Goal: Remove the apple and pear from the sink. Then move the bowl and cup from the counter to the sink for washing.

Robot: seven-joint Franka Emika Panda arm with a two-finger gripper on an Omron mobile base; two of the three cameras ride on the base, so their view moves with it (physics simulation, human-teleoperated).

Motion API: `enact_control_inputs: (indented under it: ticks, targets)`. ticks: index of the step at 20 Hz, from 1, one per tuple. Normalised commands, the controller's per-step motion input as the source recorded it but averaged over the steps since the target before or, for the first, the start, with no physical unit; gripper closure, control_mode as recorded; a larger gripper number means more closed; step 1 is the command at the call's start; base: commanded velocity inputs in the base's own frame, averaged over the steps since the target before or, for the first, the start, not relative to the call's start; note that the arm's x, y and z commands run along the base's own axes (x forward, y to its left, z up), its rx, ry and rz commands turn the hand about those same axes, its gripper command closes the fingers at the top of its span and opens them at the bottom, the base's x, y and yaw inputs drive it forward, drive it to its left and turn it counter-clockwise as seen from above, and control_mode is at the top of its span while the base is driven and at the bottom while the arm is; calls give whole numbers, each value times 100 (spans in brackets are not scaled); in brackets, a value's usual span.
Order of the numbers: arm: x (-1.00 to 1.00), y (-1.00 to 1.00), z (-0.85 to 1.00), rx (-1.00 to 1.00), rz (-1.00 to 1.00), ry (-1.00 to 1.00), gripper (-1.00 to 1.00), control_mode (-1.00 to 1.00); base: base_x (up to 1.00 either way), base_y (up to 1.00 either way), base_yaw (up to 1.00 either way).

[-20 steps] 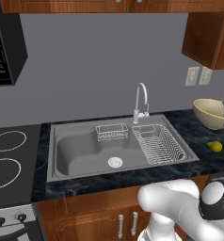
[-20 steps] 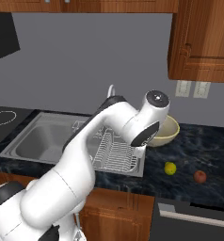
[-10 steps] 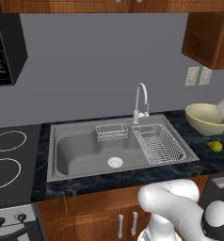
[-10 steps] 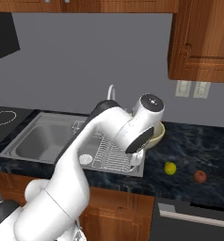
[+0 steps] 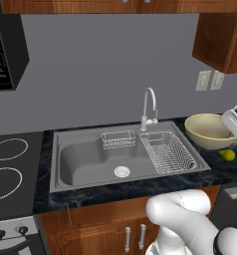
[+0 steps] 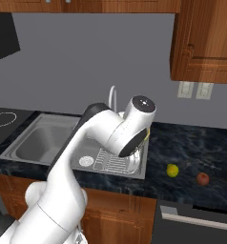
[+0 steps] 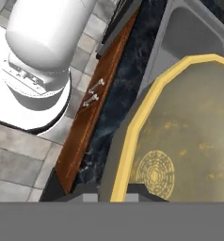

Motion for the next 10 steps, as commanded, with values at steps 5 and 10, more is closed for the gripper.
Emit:
enact_control_inputs:
  ticks: [5, 10]
  targets:
    - [-18, 32, 0, -5, 23, 5, 100, -100, 0, 0, 0]
    - [-17, 34, 0, -2, 21, 2, 100, -100, 0, 0, 0]
